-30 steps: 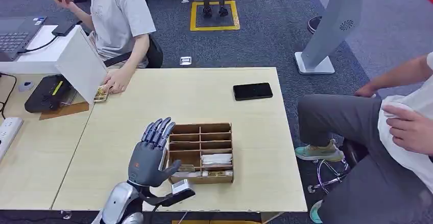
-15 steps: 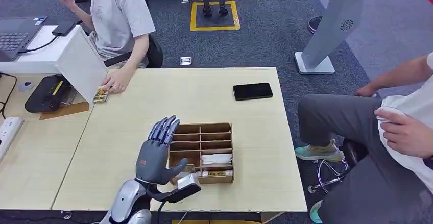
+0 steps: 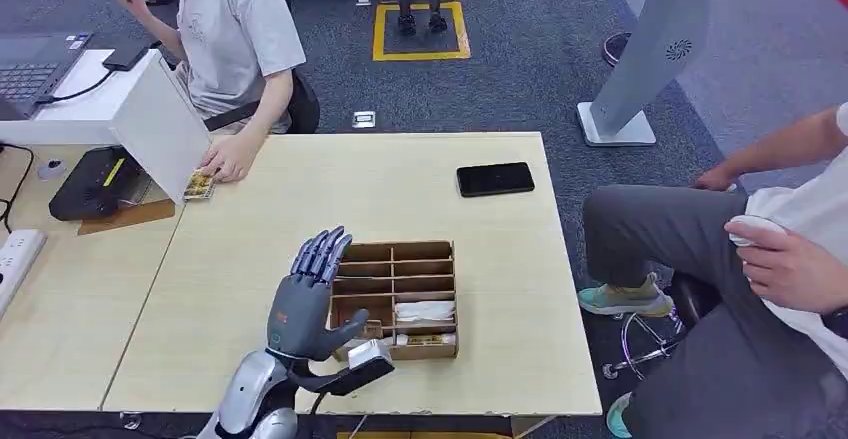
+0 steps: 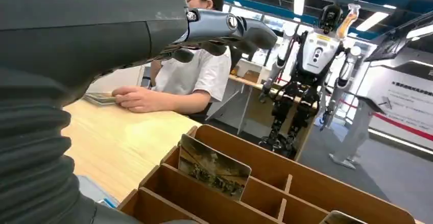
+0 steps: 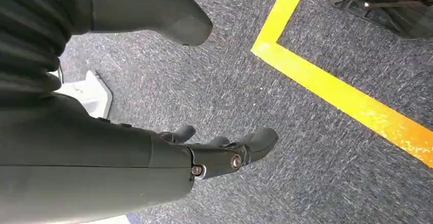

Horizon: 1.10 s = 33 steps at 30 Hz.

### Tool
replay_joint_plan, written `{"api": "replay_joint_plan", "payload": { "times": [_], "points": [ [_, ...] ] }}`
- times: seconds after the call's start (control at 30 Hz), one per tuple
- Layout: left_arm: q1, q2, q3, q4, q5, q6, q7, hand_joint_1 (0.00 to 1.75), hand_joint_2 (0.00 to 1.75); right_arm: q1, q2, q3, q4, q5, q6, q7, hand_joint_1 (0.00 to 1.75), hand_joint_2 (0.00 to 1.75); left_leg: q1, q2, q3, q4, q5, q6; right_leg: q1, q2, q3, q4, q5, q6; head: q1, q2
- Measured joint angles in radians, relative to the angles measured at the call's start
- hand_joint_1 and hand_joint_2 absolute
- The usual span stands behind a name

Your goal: Pass the card to the sensor for recognition and then transmit it.

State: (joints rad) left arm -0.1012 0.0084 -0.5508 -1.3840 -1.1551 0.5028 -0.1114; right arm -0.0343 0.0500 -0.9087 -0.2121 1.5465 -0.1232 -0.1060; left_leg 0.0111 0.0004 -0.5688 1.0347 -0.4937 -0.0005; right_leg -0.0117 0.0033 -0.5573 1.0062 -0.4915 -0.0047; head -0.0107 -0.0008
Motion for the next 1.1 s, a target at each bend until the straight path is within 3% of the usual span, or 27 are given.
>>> {"api": "replay_joint_plan", "payload": {
  "times": [0.73, 1.1],
  "points": [
    [-0.001, -0.019, 0.037, 0.014, 0.008, -0.003, -0.005, 0.00, 1.75, 0.000, 0.000, 0.000, 0.000, 0.000, 0.000, -0.002, 0.00, 1.75, 0.000, 0.000, 0.000, 0.000, 0.000, 0.000, 0.000, 0.000, 0.000, 0.000, 0.000, 0.000, 0.000, 0.000],
    [0.007, -0.017, 0.040, -0.027, 0.039, -0.019, -0.025, 0.00, 1.75, 0.000, 0.001, -0.014, 0.000, 0.001, 0.001, 0.000, 0.00, 1.75, 0.000, 0.000, 0.000, 0.000, 0.000, 0.000, 0.000, 0.000, 0.000, 0.000, 0.000, 0.000, 0.000, 0.000]
  ]
}}
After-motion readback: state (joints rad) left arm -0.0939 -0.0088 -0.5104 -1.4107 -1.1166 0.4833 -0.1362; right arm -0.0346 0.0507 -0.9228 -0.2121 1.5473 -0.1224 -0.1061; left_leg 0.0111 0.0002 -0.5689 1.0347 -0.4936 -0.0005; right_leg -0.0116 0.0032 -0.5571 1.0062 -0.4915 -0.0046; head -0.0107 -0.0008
